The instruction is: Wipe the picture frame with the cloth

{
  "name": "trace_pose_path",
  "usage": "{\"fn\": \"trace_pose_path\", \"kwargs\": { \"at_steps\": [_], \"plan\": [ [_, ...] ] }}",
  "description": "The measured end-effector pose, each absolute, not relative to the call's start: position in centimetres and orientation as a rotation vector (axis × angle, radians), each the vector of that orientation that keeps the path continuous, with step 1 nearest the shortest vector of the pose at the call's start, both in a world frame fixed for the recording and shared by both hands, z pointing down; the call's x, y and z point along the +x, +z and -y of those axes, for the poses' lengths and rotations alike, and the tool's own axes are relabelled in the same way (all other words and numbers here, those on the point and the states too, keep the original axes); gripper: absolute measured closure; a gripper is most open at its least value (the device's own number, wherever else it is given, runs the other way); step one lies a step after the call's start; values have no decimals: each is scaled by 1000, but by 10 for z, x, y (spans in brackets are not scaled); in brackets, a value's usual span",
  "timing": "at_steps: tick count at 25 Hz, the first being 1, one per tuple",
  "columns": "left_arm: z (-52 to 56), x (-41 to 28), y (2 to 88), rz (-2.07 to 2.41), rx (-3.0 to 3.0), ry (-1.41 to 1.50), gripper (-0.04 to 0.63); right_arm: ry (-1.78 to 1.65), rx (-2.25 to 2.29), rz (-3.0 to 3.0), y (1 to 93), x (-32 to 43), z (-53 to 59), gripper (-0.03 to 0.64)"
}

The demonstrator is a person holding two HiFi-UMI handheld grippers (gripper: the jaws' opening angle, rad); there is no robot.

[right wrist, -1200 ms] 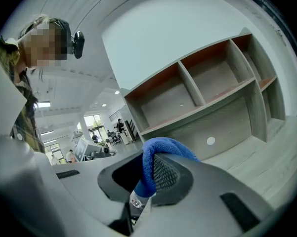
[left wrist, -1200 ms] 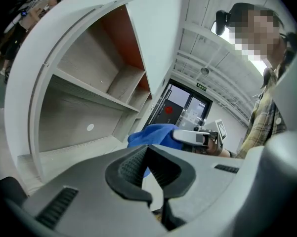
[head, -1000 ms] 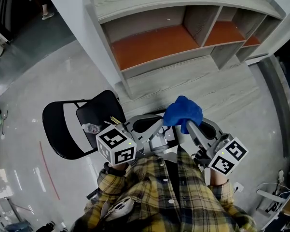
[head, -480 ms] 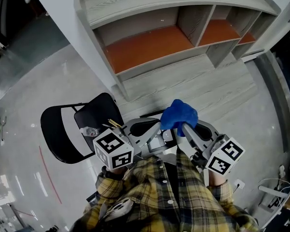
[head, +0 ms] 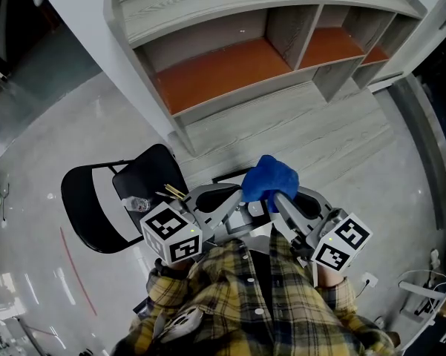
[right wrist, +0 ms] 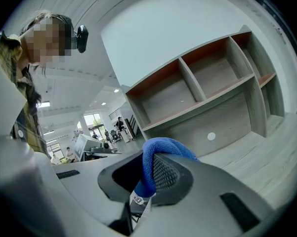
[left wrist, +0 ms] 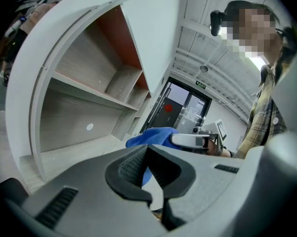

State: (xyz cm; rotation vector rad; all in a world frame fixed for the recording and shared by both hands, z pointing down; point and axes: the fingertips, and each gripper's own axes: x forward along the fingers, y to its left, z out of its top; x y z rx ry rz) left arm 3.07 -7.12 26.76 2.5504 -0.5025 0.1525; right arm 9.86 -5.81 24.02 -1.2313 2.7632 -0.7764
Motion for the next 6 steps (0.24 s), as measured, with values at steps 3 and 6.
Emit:
{"fn": "trace_pose_path", "kwargs": {
  "at_steps": [3,6],
  "plan": [
    [72,29,269,504,2553,153,591,-777,-1229,-2762,242,97,59,571],
    [75,27,270,506,2554,153,591,-777,-1230,-2765,244,95,60,570]
  ]
}}
